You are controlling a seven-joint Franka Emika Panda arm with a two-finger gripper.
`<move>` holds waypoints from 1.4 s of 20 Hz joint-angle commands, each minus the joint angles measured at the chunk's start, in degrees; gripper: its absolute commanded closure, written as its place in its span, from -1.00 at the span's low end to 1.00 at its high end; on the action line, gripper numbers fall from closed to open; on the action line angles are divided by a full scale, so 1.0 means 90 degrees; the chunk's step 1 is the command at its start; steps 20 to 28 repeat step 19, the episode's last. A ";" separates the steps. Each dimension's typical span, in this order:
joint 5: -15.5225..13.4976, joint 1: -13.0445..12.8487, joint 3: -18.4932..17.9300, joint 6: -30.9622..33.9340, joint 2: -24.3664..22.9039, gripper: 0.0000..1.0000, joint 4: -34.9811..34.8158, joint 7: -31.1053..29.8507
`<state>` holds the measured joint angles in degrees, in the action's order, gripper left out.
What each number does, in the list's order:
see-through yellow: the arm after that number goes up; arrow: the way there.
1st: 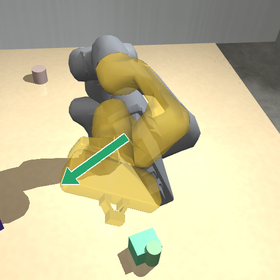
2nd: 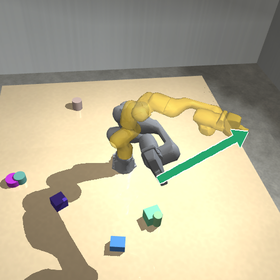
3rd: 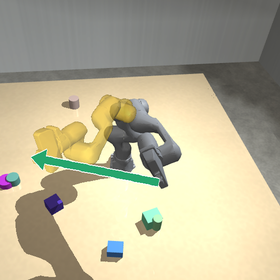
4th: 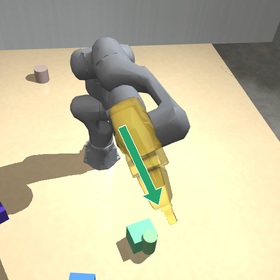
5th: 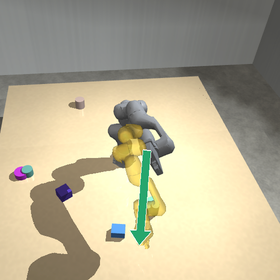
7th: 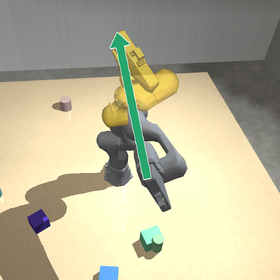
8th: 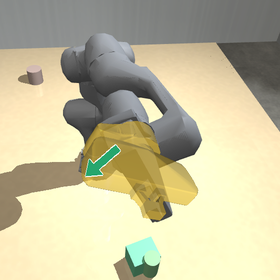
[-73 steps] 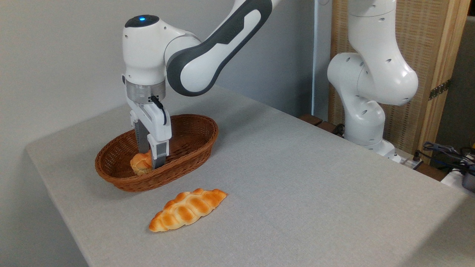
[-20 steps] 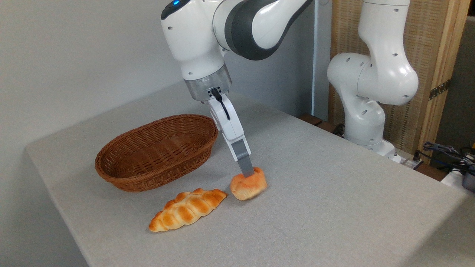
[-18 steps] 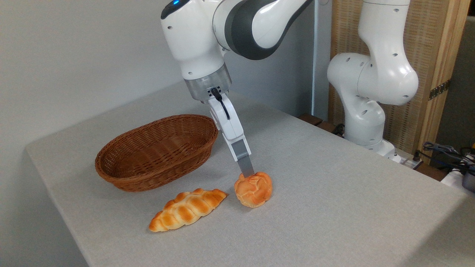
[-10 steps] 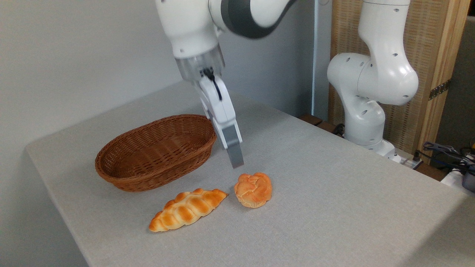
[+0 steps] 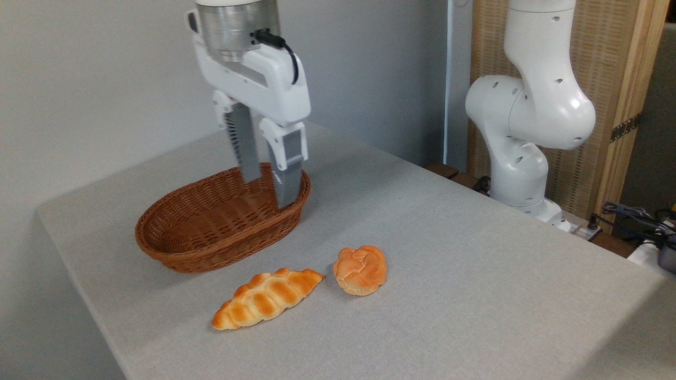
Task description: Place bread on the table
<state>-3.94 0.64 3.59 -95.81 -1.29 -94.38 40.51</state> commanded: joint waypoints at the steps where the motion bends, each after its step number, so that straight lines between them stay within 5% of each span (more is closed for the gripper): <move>1: -0.0158 -0.0042 -0.0155 0.0235 0.0349 -1.00 0.0555 -0.0380; 6: -0.0168 -0.0159 -0.0406 0.0255 0.0280 -1.00 0.0526 -0.0361; 8: -0.0158 -0.0713 -0.0914 0.0274 0.0251 -1.00 0.0497 -0.0331; 28: -0.0139 -0.0736 -0.0946 0.0226 0.0251 -1.00 0.0458 -0.0263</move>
